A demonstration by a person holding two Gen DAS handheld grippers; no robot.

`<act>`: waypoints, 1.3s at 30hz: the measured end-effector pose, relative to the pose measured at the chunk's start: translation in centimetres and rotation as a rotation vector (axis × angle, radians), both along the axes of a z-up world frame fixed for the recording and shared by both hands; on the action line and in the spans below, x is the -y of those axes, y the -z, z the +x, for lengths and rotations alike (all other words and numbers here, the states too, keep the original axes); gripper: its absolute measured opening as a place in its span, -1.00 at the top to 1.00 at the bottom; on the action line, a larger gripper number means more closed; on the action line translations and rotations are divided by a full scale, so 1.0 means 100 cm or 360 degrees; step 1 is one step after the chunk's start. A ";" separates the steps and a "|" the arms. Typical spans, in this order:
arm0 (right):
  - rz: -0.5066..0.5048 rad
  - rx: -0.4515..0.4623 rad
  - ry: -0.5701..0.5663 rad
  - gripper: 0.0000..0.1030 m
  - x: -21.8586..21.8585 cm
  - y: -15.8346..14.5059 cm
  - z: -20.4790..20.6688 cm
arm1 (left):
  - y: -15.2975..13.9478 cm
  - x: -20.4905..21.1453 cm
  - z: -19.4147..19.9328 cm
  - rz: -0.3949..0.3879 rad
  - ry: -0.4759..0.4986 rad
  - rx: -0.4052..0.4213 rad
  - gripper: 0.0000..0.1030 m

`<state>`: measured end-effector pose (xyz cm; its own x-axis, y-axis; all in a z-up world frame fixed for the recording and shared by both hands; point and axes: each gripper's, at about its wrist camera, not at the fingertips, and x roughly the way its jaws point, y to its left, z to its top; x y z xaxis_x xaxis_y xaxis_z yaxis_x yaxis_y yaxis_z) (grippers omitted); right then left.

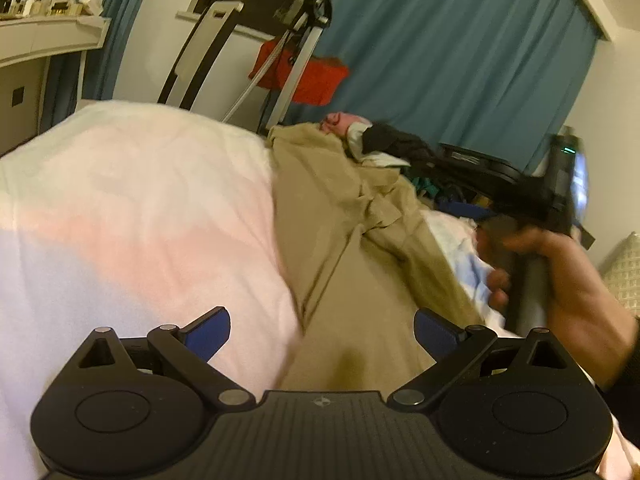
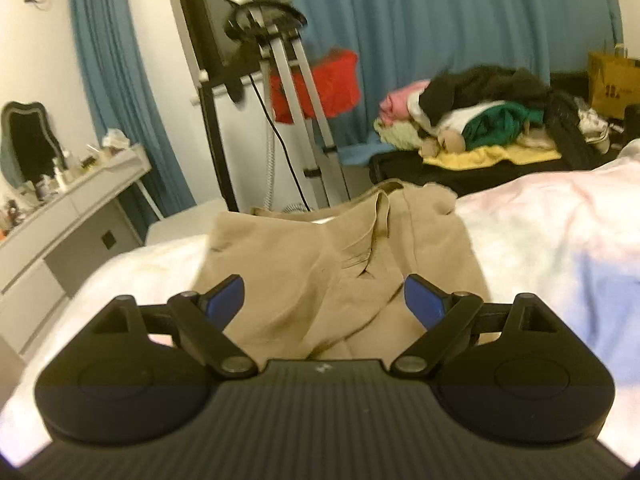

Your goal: Fold clothes

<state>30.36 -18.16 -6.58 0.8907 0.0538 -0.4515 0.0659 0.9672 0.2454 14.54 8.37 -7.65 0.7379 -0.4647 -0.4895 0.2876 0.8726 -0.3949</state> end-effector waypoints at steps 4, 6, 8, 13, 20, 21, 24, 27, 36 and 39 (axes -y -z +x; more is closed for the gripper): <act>-0.0008 0.0037 0.0002 -0.71 -0.004 -0.024 -0.056 | -0.011 0.002 -0.018 0.0007 0.0015 0.0041 -0.93; -0.0012 0.0053 0.0000 -0.71 -0.007 -0.035 -0.086 | -0.016 0.001 -0.029 0.0000 0.0026 0.0058 -0.93; -0.0020 0.0045 -0.0023 -0.71 -0.010 -0.041 -0.121 | -0.024 0.000 -0.047 0.0007 -0.0001 0.0067 -0.93; -0.0019 0.0034 -0.0073 -0.71 -0.010 -0.046 -0.195 | -0.037 -0.018 -0.087 -0.0114 -0.0108 -0.0015 -0.93; 0.0228 -0.0058 0.0045 -0.71 0.018 -0.020 -0.246 | -0.042 -0.057 -0.118 -0.0292 -0.0354 -0.0180 -0.93; 0.0264 -0.0080 0.0072 -0.71 0.022 -0.016 -0.250 | -0.039 -0.062 -0.118 -0.0322 -0.0386 -0.0236 -0.93; 0.0372 -0.0140 0.0149 -0.71 0.034 -0.003 -0.262 | -0.024 -0.074 -0.120 -0.0373 -0.0494 -0.0424 -0.88; 0.0457 -0.0149 0.0187 -0.71 0.044 0.002 -0.263 | -0.012 -0.077 -0.123 -0.0305 -0.0558 -0.0588 -0.77; 0.0546 -0.0215 0.0275 -0.71 0.059 0.019 -0.261 | -0.004 -0.066 -0.134 -0.0069 -0.0616 -0.0697 -0.26; 0.0601 -0.0222 0.0304 -0.71 0.064 0.022 -0.263 | -0.005 -0.061 -0.137 0.0011 -0.0646 -0.0705 0.06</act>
